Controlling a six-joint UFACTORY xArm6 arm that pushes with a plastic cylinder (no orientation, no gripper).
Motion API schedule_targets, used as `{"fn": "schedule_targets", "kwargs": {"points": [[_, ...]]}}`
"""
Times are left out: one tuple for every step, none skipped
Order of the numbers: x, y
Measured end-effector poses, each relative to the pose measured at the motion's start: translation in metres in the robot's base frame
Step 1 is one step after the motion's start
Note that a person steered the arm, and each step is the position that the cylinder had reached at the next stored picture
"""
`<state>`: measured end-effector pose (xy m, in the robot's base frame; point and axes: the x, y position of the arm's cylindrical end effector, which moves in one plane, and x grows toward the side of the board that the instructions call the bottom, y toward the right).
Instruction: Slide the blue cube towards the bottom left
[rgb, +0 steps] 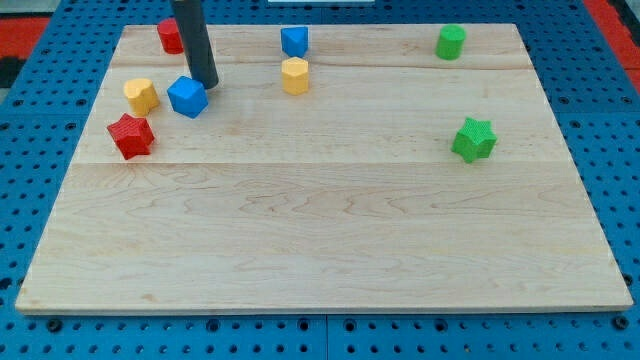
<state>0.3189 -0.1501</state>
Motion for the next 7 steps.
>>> {"fn": "schedule_targets", "kwargs": {"points": [[0.037, 0.000], [0.061, 0.004], [0.018, 0.014], [-0.007, -0.006], [0.002, -0.032], [0.020, -0.028], [0.039, -0.026]]}}
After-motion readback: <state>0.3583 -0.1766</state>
